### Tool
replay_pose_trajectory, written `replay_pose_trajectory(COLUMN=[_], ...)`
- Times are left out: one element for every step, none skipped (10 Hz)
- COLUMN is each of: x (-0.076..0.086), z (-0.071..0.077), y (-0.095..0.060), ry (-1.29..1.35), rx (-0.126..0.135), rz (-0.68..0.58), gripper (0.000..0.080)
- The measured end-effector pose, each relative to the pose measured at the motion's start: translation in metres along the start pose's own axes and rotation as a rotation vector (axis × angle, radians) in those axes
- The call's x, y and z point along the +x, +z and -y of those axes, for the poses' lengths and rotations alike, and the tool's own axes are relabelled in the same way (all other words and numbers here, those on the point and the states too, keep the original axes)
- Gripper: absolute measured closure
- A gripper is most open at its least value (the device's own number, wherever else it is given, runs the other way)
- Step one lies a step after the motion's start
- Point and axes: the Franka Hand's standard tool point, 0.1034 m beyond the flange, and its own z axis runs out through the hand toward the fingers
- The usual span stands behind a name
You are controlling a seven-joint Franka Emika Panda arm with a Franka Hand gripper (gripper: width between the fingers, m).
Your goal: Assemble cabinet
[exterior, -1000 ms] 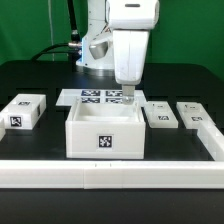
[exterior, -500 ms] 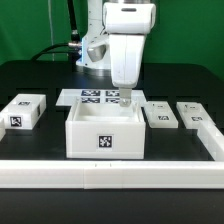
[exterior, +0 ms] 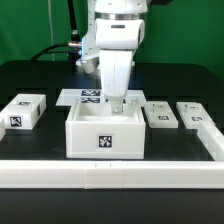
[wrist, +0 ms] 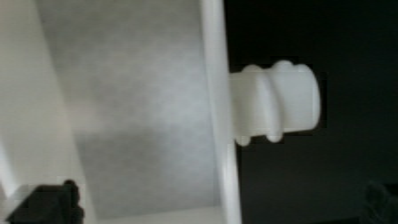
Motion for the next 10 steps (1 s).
replay_pose_trajectory(x=[0.0011, 0.0018, 0.0018, 0.0019, 0.0024, 0.002, 0.0017, 0.0017, 0.0016, 0.0016], z=[0.0006, 0.0012, 0.0011, -0.0009, -0.0014, -0.0014, -0.0014, -0.0014, -0.0014, -0.0018], y=[0.0022, 0.0039, 0.0074, 0.0087, 0.0085, 0.0085, 0.0085, 0.0086, 0.0086, 0.0083], ry=[-0.001, -0.002, -0.001, 0.0, 0.001, 0.002, 0.002, 0.003, 0.003, 0.003], rx=[0.004, 0.007, 0.013, 0.013, 0.012, 0.012, 0.012, 0.012, 0.012, 0.011], rz=[0.0, 0.0, -0.001, -0.001, -0.001, -0.001, -0.001, -0.001, -0.001, -0.002], gripper=[0.0002, 0.0002, 0.0002, 0.0002, 0.0002, 0.0117, 0.03, 0.0436, 0.0618, 0.0741])
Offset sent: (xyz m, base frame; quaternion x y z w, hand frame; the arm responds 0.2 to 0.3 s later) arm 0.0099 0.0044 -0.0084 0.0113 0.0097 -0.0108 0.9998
